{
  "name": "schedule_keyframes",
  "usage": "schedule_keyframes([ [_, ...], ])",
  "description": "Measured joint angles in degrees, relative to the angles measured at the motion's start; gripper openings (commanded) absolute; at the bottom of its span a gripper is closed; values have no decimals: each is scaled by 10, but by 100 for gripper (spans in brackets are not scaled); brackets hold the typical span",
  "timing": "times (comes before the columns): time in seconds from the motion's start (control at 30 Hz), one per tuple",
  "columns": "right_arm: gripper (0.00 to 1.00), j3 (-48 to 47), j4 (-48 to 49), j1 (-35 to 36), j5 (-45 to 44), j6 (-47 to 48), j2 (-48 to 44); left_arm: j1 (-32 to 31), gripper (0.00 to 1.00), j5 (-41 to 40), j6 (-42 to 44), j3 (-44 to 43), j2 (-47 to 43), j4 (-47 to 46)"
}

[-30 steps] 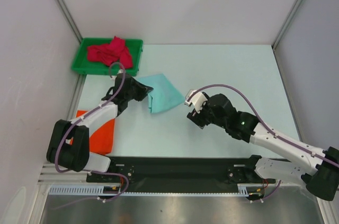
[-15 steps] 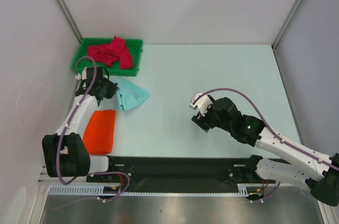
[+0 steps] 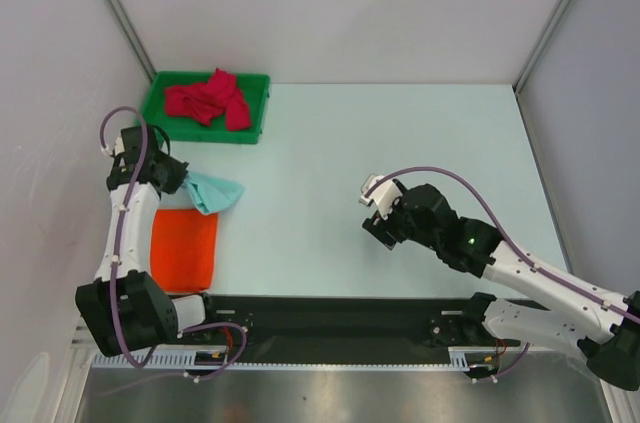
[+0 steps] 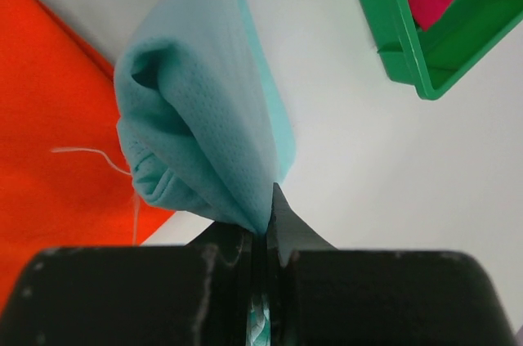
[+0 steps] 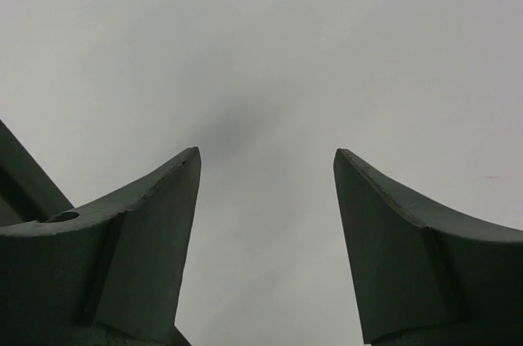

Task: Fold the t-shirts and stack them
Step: Neatly place the folded tshirt to the corner

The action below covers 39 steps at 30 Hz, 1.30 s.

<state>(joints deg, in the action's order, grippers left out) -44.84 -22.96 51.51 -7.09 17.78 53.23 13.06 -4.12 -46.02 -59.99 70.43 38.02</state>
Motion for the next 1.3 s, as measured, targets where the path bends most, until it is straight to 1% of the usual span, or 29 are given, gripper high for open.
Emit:
schedule_keyframes([
  [0.17, 72, 5, 0, 0, 0, 0, -10, 32, 0, 3, 33, -26, -11, 27],
  [0.33, 71, 14, -7, 0, 0, 0, -24, 53, 0, 18, 59, -33, -22, 37],
  [0.63, 72, 20, -19, 0, 0, -1, -37, 63, 1, 43, 75, -36, -26, 64],
  [1.3, 72, 25, -25, 0, 12, -1, -45, 99, 0, 45, 101, -63, -59, 110],
])
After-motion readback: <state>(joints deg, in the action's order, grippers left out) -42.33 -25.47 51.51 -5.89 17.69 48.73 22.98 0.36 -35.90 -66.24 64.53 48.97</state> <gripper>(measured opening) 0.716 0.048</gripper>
